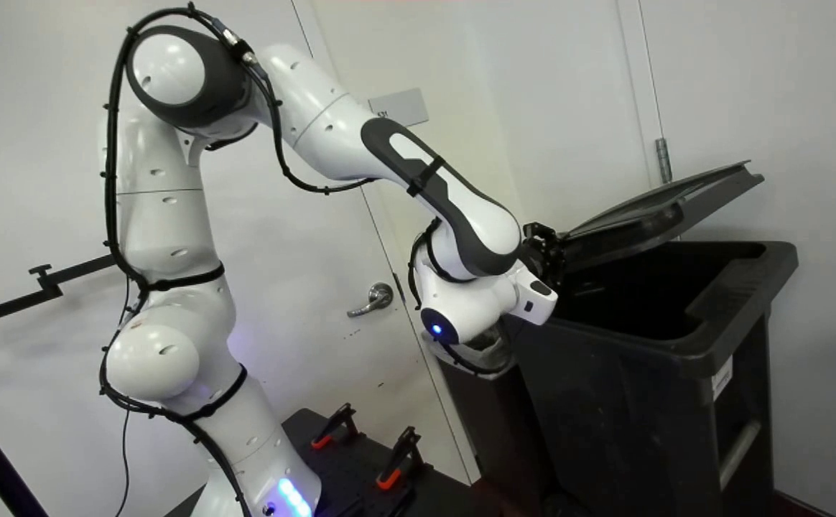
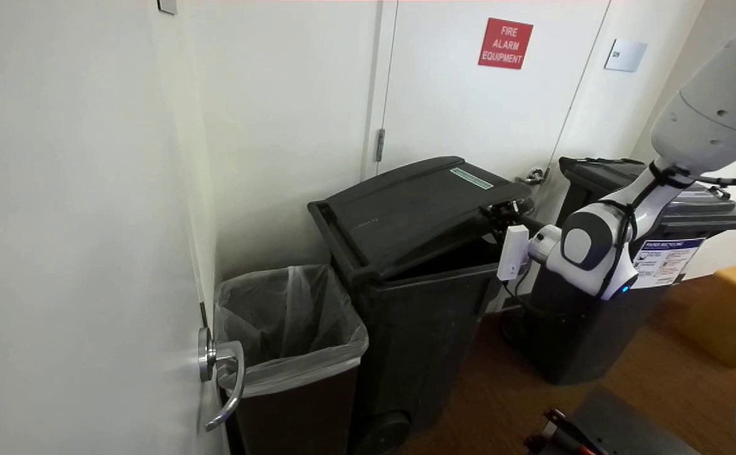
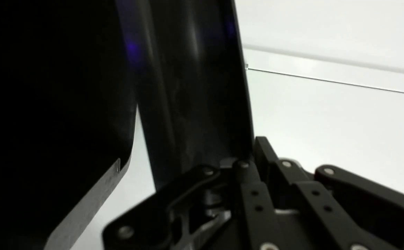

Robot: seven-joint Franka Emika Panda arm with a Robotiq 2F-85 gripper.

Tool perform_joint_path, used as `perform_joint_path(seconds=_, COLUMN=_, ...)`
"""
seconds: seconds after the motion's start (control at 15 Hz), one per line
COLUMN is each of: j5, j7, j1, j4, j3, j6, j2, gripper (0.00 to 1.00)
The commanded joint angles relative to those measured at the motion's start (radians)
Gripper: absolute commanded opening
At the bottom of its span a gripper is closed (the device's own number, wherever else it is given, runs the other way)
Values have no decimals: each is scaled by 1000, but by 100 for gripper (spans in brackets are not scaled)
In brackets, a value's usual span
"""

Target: Open the black bin on the left

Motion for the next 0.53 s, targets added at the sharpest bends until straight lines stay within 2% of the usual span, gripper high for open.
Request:
perform_joint_path(seconds=0.0, j5=0, j7=56, j1=-108, j4=-20, j3=64, j6=73, j2=-139, gripper=3)
perform_joint_path(seconds=0.27, j5=0, j7=88, j1=-151, j4=-7, j3=94, j6=132, j2=-180, gripper=3)
perform_joint_path(seconds=0.47, j5=0, j7=118, j1=-143, j4=27, j3=107, j6=173, j2=-161, gripper=3)
